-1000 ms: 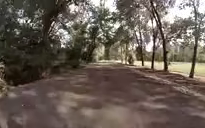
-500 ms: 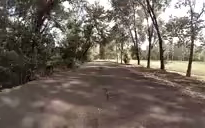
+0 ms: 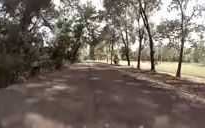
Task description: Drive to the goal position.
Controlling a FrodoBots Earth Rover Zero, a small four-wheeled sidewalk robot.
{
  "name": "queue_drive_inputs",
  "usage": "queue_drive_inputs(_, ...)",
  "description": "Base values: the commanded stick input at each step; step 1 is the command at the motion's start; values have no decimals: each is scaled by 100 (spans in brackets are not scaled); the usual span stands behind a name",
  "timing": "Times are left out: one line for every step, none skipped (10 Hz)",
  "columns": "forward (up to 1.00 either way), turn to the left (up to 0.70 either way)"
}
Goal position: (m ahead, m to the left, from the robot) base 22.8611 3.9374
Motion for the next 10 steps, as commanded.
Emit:
queue_drive_inputs(70,0)
queue_drive_inputs(70,0)
queue_drive_inputs(70,0)
queue_drive_inputs(70,0)
queue_drive_inputs(70,0)
queue_drive_inputs(70,0)
queue_drive_inputs(70,0)
queue_drive_inputs(70,0)
queue_drive_inputs(70,0)
queue_drive_inputs(70,0)
